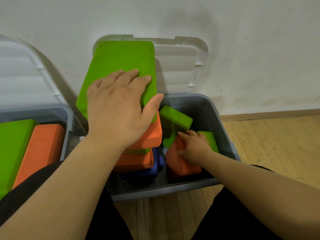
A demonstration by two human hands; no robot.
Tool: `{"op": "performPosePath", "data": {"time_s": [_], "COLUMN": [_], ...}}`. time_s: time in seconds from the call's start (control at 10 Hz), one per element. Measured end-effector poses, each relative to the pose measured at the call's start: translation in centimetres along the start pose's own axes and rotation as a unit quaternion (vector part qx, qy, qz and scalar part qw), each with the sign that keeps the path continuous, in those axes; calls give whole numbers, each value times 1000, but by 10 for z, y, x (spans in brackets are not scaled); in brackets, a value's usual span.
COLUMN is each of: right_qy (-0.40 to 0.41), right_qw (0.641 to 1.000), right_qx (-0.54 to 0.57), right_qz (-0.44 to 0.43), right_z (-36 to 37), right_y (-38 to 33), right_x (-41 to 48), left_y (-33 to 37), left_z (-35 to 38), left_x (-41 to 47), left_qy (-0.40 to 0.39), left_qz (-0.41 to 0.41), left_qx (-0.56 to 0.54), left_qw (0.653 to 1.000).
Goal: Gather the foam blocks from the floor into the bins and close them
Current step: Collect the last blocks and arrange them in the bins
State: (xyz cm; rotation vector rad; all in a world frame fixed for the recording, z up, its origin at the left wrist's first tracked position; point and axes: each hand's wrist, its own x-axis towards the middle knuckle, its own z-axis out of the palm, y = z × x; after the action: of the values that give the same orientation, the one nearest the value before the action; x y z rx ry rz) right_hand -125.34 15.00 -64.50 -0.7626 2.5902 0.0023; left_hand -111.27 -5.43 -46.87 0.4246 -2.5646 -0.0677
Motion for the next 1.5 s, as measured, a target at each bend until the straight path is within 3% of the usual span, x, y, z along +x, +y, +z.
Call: {"op": "performPosePath", "data": {"time_s": [0.2,0.4,0.6,0.8,0.9,1.0,1.1,1.2,1.3,1.5], "right_qy": [-26,-3,4,-67,27,50,21,-7,-3,63], "right_qw": [997,1000,990,997,951,825,775,747,735,685], "right_qx": [53,-2,-135,9,305,557,610,631,642,701], "right_qz": [-44,-29,-37,-46,-37,-82,-167,-207,-217,-187], "right_z": [2,-18,-9,-14,-50,-96,-128,-140,-145,-157], "right_y": [-10,3,7,13,-6,-40,-75,-98,-102,-77], "right_x": [-5,-4,2,-1,-20,-40,-59,-66,-69,-70], "left_y": [-3,-3,0,0,-3,-10,-18,-24,-25,-13], "left_z": [-1,-1,-3,-12,-23,-32,-33,-28,-18,6], "left_x": [-1,-1,0,-2,-6,-12,-17,-23,-27,-24], "left_qy": [0,1,-10,-45,-62,-67,-44,-75,-52,-39], "left_qz": [0,0,-4,-3,3,9,-68,-180,-164,-112], "left_qx": [-1,-9,-9,-33,-109,-125,-3,-80,-179,-234], "left_qw": [1000,1000,1000,998,992,990,997,978,969,965]}}
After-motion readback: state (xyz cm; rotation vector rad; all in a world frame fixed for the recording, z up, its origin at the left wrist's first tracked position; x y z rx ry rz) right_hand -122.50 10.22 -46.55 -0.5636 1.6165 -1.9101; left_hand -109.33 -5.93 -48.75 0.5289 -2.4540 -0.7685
